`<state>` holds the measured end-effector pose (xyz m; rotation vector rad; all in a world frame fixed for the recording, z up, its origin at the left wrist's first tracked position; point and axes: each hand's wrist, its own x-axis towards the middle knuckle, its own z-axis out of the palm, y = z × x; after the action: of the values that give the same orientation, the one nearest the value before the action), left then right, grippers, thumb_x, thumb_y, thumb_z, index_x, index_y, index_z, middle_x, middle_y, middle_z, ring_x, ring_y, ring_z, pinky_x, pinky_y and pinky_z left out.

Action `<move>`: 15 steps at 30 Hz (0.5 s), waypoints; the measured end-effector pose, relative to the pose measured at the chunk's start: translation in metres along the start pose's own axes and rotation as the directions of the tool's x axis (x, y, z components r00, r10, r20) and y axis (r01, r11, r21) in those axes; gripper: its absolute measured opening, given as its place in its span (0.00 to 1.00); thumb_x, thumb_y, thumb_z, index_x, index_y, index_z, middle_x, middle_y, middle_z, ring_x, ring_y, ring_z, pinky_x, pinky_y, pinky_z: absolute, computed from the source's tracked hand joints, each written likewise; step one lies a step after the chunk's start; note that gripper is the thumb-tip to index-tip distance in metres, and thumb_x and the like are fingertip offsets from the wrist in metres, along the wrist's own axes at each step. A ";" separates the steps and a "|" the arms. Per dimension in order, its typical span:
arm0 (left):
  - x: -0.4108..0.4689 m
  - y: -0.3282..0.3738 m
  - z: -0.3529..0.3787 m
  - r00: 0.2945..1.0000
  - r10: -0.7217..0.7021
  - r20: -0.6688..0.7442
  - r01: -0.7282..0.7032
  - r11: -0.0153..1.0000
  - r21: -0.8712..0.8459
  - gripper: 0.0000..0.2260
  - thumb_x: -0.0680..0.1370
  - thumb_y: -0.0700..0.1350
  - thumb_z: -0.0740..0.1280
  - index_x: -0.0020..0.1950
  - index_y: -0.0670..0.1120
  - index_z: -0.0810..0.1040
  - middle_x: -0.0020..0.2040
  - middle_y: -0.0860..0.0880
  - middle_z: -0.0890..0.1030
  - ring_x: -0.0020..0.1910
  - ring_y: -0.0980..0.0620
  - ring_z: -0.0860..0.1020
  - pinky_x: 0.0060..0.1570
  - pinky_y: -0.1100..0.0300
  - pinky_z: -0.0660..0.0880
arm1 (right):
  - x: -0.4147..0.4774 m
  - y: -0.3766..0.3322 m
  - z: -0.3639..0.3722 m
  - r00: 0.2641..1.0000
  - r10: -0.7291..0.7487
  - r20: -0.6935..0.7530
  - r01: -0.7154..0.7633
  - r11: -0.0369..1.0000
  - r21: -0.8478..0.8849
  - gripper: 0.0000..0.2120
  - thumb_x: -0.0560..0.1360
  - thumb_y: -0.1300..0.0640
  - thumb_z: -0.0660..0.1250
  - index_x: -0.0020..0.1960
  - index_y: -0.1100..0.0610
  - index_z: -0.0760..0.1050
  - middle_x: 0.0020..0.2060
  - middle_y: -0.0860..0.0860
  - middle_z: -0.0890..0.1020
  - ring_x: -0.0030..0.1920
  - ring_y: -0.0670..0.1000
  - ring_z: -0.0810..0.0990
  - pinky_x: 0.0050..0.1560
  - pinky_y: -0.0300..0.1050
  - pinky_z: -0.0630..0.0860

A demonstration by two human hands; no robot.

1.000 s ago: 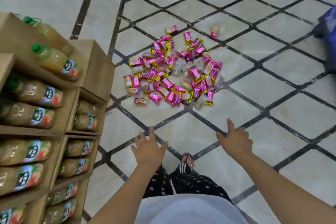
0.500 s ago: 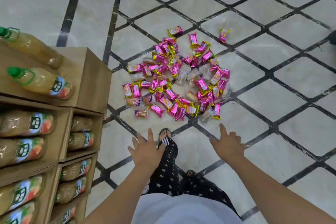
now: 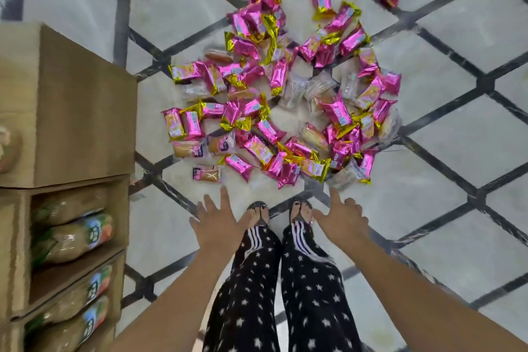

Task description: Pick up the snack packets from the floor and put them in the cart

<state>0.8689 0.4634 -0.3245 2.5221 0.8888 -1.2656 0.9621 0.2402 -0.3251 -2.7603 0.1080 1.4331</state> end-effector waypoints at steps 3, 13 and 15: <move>0.078 0.018 0.041 1.000 -0.021 0.013 0.021 0.999 -0.029 0.40 0.77 0.72 0.49 0.80 0.53 0.38 0.80 0.40 0.50 0.79 0.38 0.51 0.73 0.39 0.55 | 0.082 -0.005 0.039 0.999 -0.034 0.007 0.034 0.999 -0.005 0.34 0.78 0.39 0.59 0.78 0.46 0.48 0.69 0.61 0.67 0.68 0.63 0.66 0.63 0.56 0.68; 0.260 0.063 0.175 0.990 -0.112 -0.081 0.100 0.984 -0.144 0.42 0.76 0.72 0.48 0.80 0.51 0.36 0.80 0.37 0.51 0.77 0.38 0.55 0.69 0.42 0.62 | 0.264 -0.021 0.204 0.987 -0.090 -0.136 0.122 0.962 0.245 0.44 0.75 0.32 0.59 0.77 0.39 0.33 0.61 0.61 0.75 0.61 0.63 0.73 0.58 0.57 0.74; 0.281 0.065 0.192 0.985 -0.126 -0.120 0.107 0.982 -0.154 0.42 0.76 0.72 0.48 0.80 0.49 0.35 0.79 0.36 0.50 0.77 0.37 0.56 0.69 0.42 0.62 | 0.278 -0.025 0.227 0.976 -0.072 -0.204 0.133 0.943 0.304 0.45 0.74 0.32 0.60 0.74 0.36 0.29 0.59 0.61 0.75 0.60 0.62 0.74 0.57 0.58 0.74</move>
<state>0.9071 0.4529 -0.6690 2.4892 1.1302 -1.0337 0.9385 0.2645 -0.6835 -2.5856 0.1775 1.0205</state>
